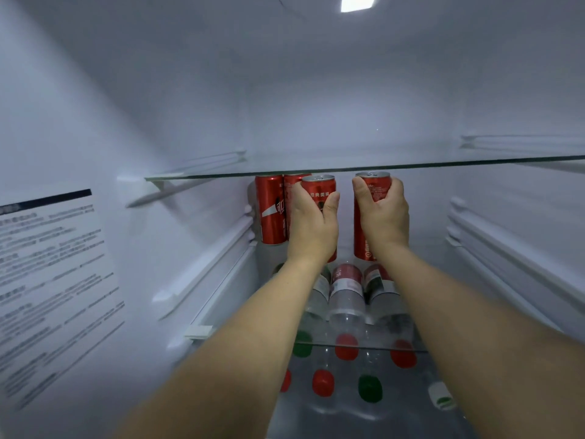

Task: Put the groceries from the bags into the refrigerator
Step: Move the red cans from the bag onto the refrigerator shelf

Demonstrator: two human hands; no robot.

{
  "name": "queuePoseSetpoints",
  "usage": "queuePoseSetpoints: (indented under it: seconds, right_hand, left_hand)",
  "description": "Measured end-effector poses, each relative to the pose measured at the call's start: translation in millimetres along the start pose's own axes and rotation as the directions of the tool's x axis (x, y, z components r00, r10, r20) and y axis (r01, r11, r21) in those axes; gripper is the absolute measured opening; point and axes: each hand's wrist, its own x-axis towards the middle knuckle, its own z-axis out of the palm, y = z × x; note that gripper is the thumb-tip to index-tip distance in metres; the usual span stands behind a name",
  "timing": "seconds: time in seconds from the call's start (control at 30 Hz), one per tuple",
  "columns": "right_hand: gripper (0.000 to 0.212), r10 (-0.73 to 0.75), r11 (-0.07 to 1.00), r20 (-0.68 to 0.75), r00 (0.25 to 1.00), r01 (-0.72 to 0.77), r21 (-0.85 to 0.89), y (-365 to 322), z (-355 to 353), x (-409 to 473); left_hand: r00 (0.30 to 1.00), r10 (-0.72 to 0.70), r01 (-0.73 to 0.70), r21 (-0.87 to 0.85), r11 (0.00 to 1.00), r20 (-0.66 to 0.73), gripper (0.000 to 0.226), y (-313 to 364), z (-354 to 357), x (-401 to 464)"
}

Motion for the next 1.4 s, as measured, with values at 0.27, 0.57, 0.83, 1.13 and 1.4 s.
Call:
queuePoseSetpoints:
  seconds: [0.27, 0.57, 0.83, 1.13, 1.4]
  right_hand:
    - [0.055, -0.052, 0.998, -0.002, 0.999, 0.052, 0.038, 22, 12, 11]
    - [0.059, -0.112, 0.99, 0.059, 0.992, 0.106, 0.089, 35, 15, 14]
    - [0.055, -0.154, 0.986, 0.071, 0.985, 0.149, 0.074, 38, 16, 14]
    - [0.054, -0.164, 0.986, 0.063, 0.984, 0.161, 0.042, 37, 16, 14]
    - [0.051, -0.154, 0.988, 0.084, 0.985, 0.155, -0.006, 38, 19, 13]
  left_hand:
    - [1.0, -0.014, 0.012, 0.068, 0.998, 0.017, 0.069, -13, 12, 4]
    - [0.993, -0.082, 0.05, 0.322, 0.945, 0.086, 0.075, -15, 14, -3]
    - [0.991, -0.064, 0.01, 0.408, 0.913, 0.118, 0.081, -18, 14, -3]
    - [0.98, -0.105, -0.015, 0.582, 0.813, 0.172, 0.081, -20, 15, -5]
    - [0.968, -0.064, -0.095, 0.592, 0.801, 0.242, 0.088, -29, 16, -6]
